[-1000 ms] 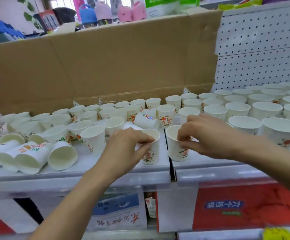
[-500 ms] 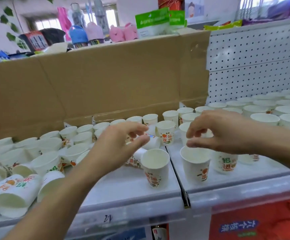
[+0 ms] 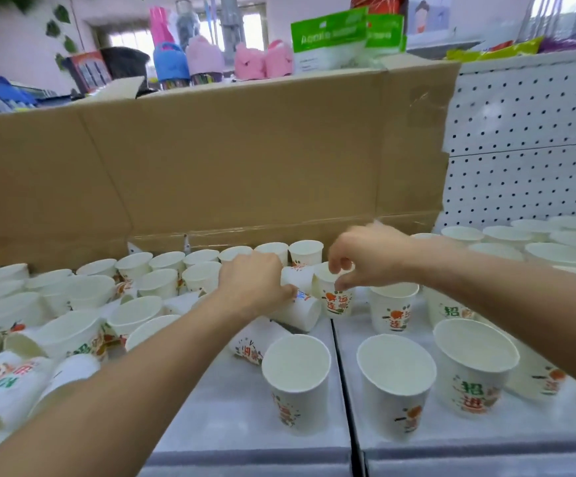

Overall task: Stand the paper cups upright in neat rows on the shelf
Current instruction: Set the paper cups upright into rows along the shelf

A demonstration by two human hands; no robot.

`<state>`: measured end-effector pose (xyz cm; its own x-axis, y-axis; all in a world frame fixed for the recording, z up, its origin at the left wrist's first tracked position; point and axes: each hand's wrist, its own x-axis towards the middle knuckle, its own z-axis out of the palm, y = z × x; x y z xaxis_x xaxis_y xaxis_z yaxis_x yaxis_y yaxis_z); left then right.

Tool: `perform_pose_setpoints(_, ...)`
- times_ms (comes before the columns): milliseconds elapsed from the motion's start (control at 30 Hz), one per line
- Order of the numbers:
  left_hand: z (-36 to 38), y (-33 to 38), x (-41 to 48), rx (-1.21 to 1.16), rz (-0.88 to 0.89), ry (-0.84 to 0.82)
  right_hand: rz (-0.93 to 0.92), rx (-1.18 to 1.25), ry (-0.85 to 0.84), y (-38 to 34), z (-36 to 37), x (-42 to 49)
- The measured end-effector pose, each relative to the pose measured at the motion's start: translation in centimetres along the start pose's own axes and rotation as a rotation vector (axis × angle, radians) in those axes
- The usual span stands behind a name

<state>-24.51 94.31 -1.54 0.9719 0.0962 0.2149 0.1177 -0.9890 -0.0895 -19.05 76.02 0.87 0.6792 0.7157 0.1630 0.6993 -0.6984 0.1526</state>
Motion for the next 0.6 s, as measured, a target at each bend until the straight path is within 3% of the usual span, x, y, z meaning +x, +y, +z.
perform_pose_setpoints(267,0.8,0.4,0.7,-0.185,-0.124,-0.015,-0.113,-0.032,-0.082,2.9,1.1,0.7)
perform_pose_setpoints(433,0.5,0.8,0.3,-0.479,-0.092,0.050,-0.120,-0.078,-0.109,4.4,0.3,0.5)
perform_pose_setpoints(600,0.1,1.7,0.0,-0.243,-0.134,-0.035,-0.114,-0.074,-0.171,4.5,0.4,0.9)
